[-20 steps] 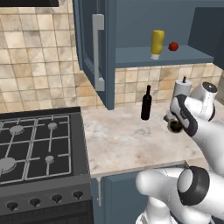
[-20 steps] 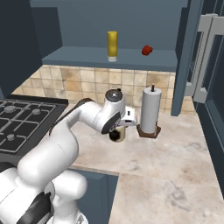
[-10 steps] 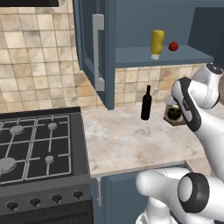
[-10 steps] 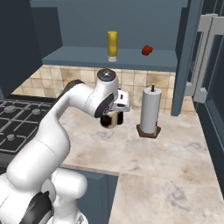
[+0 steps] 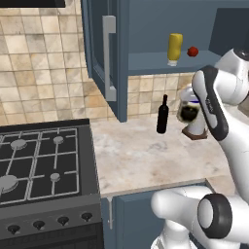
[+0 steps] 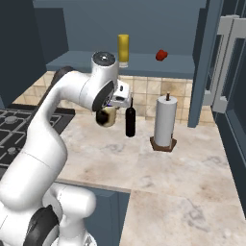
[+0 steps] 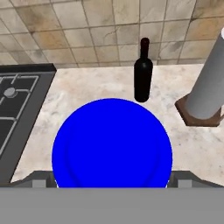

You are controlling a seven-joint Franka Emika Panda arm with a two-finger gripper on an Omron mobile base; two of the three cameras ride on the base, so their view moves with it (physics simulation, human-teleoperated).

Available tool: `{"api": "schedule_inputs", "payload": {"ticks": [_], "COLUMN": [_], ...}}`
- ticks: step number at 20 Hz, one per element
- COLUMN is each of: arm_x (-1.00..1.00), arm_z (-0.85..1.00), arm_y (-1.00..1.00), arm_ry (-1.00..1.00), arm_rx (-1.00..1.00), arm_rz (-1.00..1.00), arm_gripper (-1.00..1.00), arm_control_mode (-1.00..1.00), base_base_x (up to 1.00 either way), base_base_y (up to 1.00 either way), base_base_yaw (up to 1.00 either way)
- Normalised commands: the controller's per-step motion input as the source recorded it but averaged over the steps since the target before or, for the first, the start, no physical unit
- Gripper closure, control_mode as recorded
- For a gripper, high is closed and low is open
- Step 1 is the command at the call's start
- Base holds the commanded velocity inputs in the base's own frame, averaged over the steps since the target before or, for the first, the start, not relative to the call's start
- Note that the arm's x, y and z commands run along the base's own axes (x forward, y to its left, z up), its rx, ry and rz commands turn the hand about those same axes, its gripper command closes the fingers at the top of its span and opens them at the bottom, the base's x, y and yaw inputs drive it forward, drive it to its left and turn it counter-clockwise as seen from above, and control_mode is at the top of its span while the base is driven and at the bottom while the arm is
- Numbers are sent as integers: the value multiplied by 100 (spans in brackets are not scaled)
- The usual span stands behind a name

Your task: Pick the mayonnaise and mustard from the counter and place them in the cabinet.

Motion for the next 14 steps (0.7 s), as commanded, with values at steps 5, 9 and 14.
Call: {"api": "schedule_inputs", "payload": {"ticks": [5, 9, 14], "arm_x": [-34, -14, 1], "arm_z": [77, 61, 37], "arm_y": [44, 21, 14], "arm_ry": [-7, -12, -17], "arm_rx": [0, 0, 0], "arm_rz": [0, -2, -1], "arm_gripper": [100, 100, 100], "arm_control_mode": [-100, -100, -100], "base_base_x": [0, 0, 0], "base_base_y": [0, 0, 0], "base_base_yaw": [0, 0, 0]}}
